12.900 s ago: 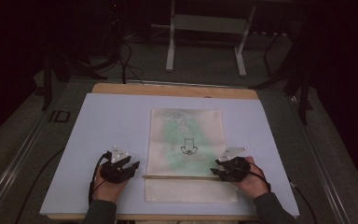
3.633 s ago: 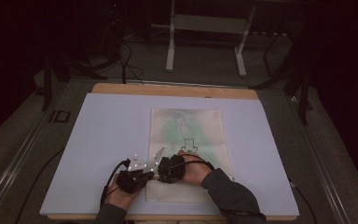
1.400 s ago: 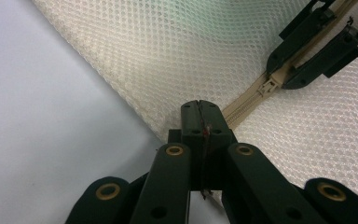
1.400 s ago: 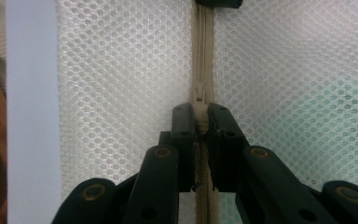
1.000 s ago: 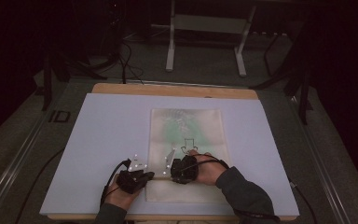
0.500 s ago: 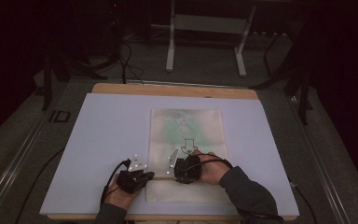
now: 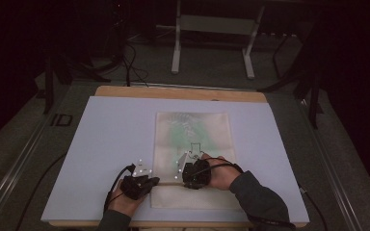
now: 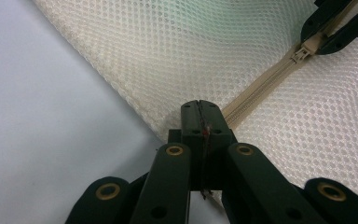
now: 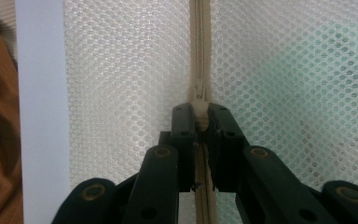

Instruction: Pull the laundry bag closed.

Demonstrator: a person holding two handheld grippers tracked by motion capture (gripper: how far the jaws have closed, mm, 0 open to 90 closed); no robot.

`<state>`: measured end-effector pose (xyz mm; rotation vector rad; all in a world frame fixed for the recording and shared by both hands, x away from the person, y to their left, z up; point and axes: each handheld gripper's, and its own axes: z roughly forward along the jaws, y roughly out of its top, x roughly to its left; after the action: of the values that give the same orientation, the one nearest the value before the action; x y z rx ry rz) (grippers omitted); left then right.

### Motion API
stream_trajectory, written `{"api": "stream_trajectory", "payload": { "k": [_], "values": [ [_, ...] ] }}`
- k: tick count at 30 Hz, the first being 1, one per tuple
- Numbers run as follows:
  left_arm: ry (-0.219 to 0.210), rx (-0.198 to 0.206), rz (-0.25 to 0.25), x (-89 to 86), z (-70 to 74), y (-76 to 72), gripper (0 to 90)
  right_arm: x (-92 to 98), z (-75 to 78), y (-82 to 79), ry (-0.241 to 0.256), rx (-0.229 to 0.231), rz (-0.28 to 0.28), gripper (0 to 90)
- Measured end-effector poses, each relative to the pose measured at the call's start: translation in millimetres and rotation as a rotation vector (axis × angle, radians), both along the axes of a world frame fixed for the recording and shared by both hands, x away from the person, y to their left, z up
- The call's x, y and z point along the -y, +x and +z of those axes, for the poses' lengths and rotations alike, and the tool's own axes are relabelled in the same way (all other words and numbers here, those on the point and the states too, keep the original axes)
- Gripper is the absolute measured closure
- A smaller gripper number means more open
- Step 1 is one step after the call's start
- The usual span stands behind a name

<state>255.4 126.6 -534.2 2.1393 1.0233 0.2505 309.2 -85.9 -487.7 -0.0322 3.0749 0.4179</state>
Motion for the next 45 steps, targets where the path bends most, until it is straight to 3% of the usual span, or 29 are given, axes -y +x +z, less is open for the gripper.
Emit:
{"api": "stream_trajectory", "payload": {
  "k": [5, 9, 16, 45],
  "values": [
    [0.000, -0.001, 0.000, -0.1, 0.0, 0.1, 89.3, 2.8, -1.6, 0.1, -0.020, 0.004, 0.001, 82.1],
    [-0.002, -0.002, 0.000, -0.2, 0.0, 0.2, 89.3, 7.1, 0.7, 1.3, 0.012, -0.005, -0.005, 82.2],
    [-0.005, -0.002, 0.001, -0.4, -0.2, 0.3, 89.3, 7.4, 0.9, -1.2, -0.006, 0.020, 0.009, 82.3],
    [-0.006, -0.002, 0.004, -0.5, -0.3, 0.1, 89.3, 31.6, 4.5, -1.7, -0.007, 0.019, 0.004, 82.5]
  ]
}}
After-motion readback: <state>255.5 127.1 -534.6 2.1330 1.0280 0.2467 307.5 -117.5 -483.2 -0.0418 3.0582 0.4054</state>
